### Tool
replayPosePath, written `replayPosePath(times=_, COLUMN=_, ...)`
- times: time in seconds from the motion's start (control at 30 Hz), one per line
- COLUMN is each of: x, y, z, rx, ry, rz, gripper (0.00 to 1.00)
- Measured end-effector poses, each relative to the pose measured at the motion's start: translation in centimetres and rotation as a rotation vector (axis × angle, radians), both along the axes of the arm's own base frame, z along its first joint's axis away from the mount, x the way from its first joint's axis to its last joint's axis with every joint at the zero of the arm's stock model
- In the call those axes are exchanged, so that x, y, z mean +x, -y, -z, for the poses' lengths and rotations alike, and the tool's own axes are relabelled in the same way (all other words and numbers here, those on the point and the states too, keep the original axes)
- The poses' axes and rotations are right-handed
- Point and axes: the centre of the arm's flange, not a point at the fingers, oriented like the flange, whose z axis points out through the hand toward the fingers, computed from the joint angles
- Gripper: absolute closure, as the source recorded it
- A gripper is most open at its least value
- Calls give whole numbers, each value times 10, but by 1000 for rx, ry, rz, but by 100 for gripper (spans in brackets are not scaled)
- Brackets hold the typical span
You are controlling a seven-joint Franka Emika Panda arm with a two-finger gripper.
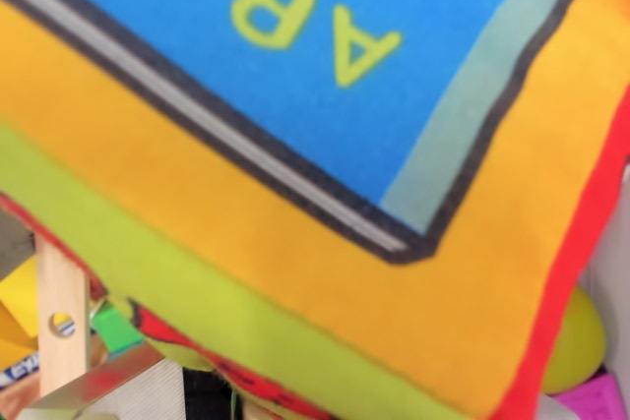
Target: Pick an object from the bin
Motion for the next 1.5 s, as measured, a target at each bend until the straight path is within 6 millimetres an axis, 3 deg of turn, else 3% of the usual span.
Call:
replayPosePath(times=0.83, x=1, y=0, z=-105, rx=-1, ry=2, rz=0, gripper=100)
replayPosePath(times=1.5, x=1, y=0, z=-162, rx=-2, ry=1, rz=0, gripper=100)
